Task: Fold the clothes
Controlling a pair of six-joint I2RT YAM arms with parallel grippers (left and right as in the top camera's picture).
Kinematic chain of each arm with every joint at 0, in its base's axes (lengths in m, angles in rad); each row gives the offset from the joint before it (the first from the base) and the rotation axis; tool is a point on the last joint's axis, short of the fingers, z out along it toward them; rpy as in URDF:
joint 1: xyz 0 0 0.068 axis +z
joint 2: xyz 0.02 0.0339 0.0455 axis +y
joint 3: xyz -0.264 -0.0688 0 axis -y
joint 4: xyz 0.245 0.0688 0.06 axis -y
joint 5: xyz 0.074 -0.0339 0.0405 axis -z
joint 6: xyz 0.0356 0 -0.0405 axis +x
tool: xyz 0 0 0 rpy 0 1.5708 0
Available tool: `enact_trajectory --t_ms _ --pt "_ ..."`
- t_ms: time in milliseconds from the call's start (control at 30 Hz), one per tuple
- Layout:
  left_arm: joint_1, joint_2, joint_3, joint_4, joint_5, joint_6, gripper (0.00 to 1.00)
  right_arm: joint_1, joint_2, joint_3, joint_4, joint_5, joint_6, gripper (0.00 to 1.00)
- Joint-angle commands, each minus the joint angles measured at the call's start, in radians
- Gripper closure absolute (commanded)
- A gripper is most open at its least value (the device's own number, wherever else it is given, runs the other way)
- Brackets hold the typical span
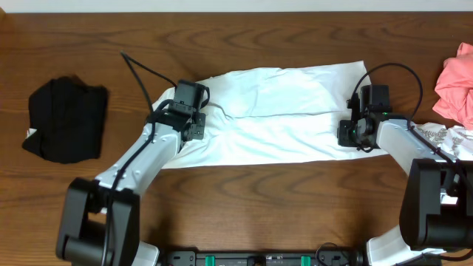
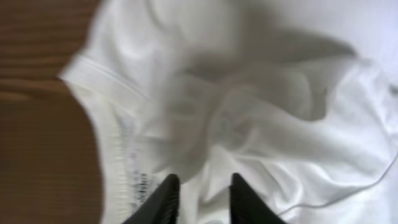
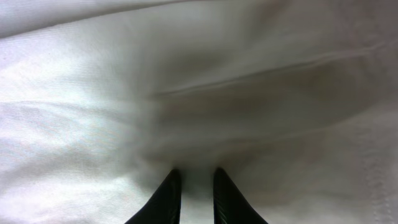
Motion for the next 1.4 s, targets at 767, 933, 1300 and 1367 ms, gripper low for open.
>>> enact_trajectory --t_ms 767,933,1300,1367 --pt "0.003 0.265 0.002 0.487 0.156 0.045 0.63 0.010 0.012 -0.007 -0.018 0.000 -0.012 0.83" --pt "0.002 0.276 0.002 0.553 0.273 0.046 0.60 0.010 0.012 -0.007 -0.020 0.000 -0.012 0.83" --pt "0.004 0.216 0.002 0.547 0.356 0.092 0.59 0.010 0.012 -0.007 -0.029 0.000 -0.012 0.83" --pt "0.003 0.156 0.002 0.485 0.351 0.095 0.59 0.010 0.012 -0.007 -0.027 0.000 -0.012 0.83"
